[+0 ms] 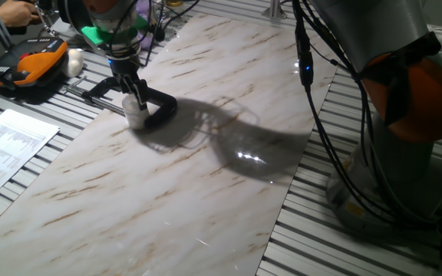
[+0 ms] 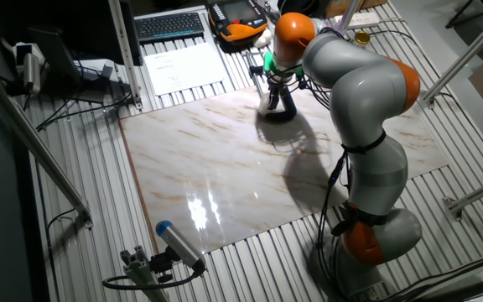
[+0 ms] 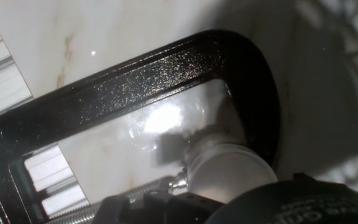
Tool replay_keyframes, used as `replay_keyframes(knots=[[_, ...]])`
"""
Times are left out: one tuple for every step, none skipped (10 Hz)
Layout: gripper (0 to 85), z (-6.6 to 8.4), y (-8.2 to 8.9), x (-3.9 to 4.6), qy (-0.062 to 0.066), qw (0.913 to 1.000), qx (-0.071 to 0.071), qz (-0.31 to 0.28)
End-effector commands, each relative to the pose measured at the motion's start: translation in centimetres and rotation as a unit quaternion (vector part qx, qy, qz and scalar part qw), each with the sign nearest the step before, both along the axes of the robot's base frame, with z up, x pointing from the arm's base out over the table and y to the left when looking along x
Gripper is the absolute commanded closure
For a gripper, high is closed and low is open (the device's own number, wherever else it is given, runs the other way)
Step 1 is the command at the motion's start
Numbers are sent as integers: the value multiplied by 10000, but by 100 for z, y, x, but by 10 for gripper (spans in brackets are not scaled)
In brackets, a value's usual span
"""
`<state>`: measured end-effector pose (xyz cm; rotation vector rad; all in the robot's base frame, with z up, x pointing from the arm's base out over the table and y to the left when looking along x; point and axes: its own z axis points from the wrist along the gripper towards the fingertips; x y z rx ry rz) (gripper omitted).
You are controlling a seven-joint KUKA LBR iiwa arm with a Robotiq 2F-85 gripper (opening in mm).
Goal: Unscrew the lid from the jar
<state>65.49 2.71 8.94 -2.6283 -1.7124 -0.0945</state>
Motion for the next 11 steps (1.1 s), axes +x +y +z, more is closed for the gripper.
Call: replay_keyframes(knots=[[170,-7,1,0,-24,10000,8,7],[170,-7,1,0,-25,10000,10,22],[170,-8,1,0,-26,10000,12,45],[170,-7,2,0,-27,10000,14,61],[170,-7,2,0,-28,10000,16,84],[170,-6,1,0,-29,9999,20,107],[170,-4,2,0,-29,9999,20,122],[170,2,1,1,1,9999,8,138],[170,7,0,2,21,9999,0,155],[170,13,1,3,38,9998,-2,171],[170,18,4,6,38,9998,-1,186]])
